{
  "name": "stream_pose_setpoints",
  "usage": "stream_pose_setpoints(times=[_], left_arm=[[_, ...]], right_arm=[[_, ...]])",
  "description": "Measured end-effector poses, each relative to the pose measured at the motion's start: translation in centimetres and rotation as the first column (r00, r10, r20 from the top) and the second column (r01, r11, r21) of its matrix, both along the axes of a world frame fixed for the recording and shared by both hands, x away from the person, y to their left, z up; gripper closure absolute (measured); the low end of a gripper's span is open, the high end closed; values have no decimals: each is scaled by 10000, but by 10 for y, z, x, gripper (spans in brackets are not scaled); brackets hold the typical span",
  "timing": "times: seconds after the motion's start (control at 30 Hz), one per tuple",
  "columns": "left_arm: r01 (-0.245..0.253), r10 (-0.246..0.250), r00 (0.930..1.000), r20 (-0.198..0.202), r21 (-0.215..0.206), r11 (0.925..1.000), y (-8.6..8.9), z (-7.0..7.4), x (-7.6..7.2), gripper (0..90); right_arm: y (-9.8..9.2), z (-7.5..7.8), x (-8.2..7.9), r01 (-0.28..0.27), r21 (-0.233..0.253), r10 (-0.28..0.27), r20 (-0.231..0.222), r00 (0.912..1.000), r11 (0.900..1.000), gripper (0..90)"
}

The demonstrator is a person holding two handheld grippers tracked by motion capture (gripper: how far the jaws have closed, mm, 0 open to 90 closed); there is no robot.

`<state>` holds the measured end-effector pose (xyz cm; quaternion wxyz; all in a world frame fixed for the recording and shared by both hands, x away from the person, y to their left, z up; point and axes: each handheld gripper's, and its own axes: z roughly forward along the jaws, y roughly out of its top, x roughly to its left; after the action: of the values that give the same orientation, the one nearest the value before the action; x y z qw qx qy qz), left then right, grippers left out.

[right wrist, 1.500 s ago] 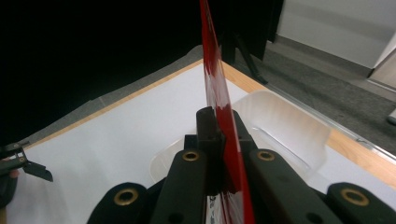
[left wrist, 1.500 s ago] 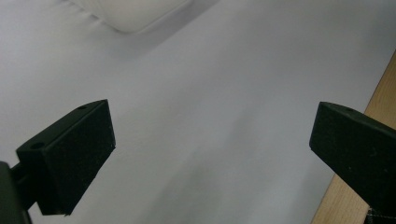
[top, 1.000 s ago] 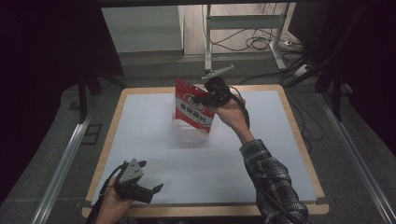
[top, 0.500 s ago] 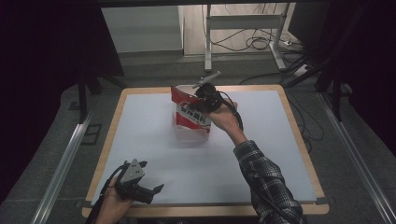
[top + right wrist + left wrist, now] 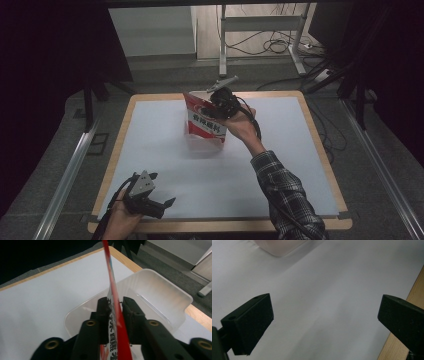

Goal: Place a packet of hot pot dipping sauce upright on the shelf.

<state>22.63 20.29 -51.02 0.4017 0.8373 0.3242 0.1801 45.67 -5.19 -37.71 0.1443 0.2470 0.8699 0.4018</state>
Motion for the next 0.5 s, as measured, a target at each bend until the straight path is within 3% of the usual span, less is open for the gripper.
stream_pose_setpoints(times=[0.5], left_arm=[[-82, 82, 10000, -28, -47, 10000, 1, 0, 0, 2]], right_arm=[[-7, 7, 1, 144, 79, -146, 273, 9995, 9999, 395]])
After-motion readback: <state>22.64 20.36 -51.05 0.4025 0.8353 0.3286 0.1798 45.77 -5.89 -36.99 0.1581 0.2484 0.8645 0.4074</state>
